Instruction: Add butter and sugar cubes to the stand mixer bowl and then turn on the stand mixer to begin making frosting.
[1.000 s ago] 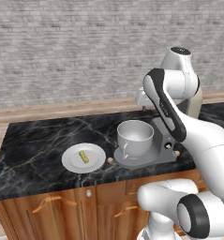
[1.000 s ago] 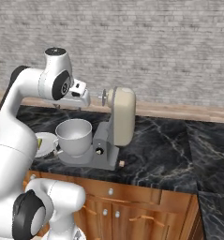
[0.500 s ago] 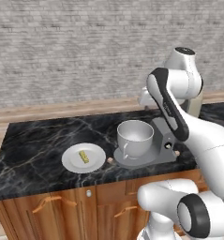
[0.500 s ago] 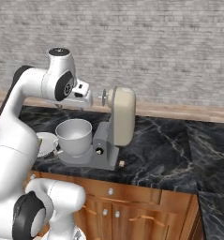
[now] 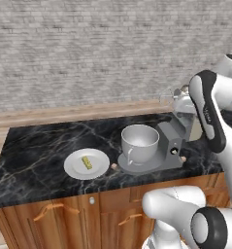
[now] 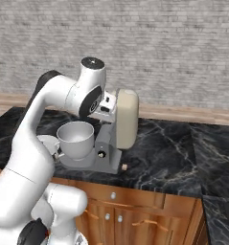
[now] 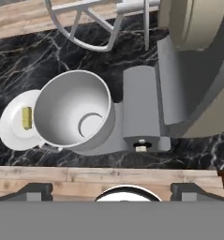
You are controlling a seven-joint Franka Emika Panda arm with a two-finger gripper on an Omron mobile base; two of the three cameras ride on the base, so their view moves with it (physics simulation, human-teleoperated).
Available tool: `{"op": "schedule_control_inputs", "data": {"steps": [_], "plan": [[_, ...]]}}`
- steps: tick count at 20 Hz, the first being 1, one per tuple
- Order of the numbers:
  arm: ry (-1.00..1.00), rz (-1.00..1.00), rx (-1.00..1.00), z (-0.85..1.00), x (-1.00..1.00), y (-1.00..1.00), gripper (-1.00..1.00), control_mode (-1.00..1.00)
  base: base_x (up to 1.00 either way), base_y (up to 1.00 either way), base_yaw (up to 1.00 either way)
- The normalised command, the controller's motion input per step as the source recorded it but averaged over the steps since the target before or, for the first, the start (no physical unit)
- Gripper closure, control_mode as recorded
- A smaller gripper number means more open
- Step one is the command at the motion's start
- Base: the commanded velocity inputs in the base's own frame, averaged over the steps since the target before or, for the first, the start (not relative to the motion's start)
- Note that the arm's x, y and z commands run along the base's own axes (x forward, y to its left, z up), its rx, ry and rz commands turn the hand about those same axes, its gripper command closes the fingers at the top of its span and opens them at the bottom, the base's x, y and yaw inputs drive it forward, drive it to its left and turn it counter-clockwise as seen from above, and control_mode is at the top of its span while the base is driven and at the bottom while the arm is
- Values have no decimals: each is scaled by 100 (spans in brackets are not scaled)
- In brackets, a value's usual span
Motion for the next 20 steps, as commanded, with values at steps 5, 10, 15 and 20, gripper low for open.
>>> {"op": "schedule_control_inputs", "data": {"steps": [5, 10, 15, 20], "plan": [[-1, 4, 17, -11, -19, -94, -100, -100, 0, 0, 0], [-5, 19, 22, -45, 2, -59, -100, -100, 0, 0, 0], [-21, 28, 16, -60, 14, -22, -100, -100, 0, 0, 0], [-29, 28, 6, -63, 26, 0, -100, -100, 0, 0, 0]]}}
